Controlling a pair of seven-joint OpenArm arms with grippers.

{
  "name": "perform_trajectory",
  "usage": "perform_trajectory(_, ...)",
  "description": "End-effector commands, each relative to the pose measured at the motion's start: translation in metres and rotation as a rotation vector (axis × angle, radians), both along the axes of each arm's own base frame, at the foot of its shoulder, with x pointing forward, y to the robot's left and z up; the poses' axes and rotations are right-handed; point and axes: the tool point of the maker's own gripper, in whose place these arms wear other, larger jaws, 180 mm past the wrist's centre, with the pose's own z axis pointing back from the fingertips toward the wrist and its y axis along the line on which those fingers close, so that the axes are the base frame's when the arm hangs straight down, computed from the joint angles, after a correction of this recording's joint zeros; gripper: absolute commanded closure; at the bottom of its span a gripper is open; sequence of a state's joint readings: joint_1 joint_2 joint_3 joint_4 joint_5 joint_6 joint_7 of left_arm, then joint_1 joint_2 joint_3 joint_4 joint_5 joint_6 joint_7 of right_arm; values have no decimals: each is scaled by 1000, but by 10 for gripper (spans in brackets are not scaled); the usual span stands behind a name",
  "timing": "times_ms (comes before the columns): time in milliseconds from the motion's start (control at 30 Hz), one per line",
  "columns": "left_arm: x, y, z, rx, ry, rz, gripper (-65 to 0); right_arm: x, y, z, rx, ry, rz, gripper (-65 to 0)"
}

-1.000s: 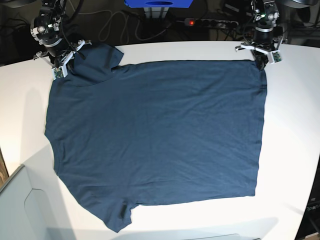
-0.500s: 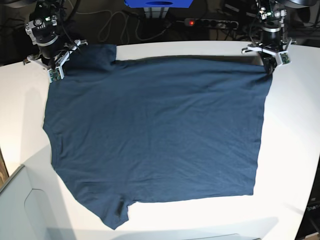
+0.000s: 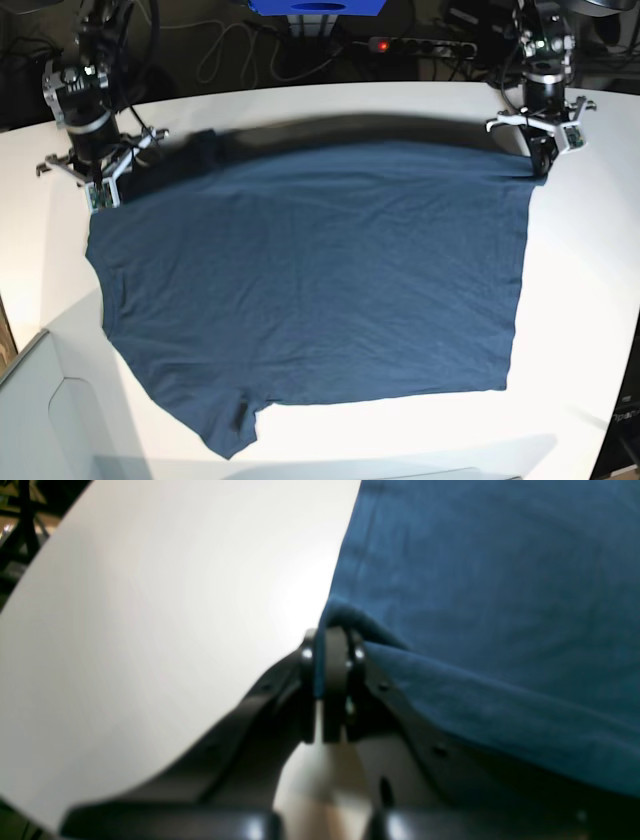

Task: Fold the T-shirt properly
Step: 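Lift the shoulder edge with both grippers and pull it toward the hem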

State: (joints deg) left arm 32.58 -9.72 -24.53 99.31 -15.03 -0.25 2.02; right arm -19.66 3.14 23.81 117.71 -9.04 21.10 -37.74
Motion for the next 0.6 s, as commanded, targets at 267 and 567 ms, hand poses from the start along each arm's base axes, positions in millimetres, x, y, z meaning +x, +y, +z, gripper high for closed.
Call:
perform_trajectory(267, 74, 4, 32, -30, -91, 12, 0, 66, -3, 5, 28, -54, 37, -2)
perform_trajectory(567, 117, 0, 48, -76, -107, 12, 0, 122, -18, 14, 49, -86, 35, -2)
